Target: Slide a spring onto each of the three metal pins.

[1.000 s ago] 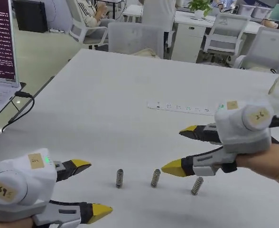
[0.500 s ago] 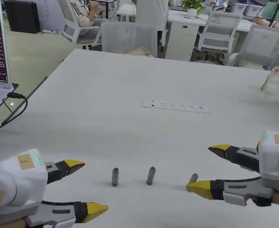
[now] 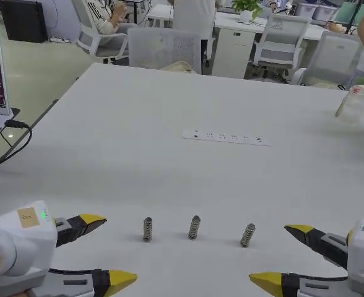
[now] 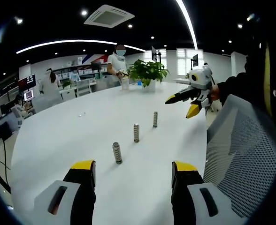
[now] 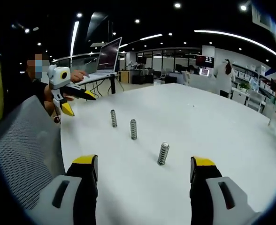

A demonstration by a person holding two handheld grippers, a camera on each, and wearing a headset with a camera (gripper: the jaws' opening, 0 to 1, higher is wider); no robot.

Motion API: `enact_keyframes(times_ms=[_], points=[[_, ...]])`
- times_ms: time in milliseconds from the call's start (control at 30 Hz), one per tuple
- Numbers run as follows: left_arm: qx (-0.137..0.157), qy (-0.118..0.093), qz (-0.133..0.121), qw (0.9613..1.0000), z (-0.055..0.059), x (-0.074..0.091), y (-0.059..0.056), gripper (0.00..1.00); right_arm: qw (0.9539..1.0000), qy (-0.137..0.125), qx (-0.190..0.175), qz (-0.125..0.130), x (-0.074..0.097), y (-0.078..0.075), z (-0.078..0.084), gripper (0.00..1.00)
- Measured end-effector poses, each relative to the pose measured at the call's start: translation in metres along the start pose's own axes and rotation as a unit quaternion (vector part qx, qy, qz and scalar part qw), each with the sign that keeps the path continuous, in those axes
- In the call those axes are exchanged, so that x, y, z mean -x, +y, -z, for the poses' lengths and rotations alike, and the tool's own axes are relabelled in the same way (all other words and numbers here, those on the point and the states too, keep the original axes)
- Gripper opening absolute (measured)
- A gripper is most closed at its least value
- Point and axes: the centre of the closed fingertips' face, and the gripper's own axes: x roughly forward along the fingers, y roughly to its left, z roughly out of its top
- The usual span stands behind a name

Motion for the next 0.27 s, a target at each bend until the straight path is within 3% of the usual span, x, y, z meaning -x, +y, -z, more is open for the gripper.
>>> enact_keyframes(times_ms=[267], points=[[0.016, -0.001, -0.004, 0.9999, 0.0094, -0.0013, 0.0037, 0.62, 0.9998, -0.001, -0.008, 0.016, -0.0014, 0.0002, 0.0085, 0.8]])
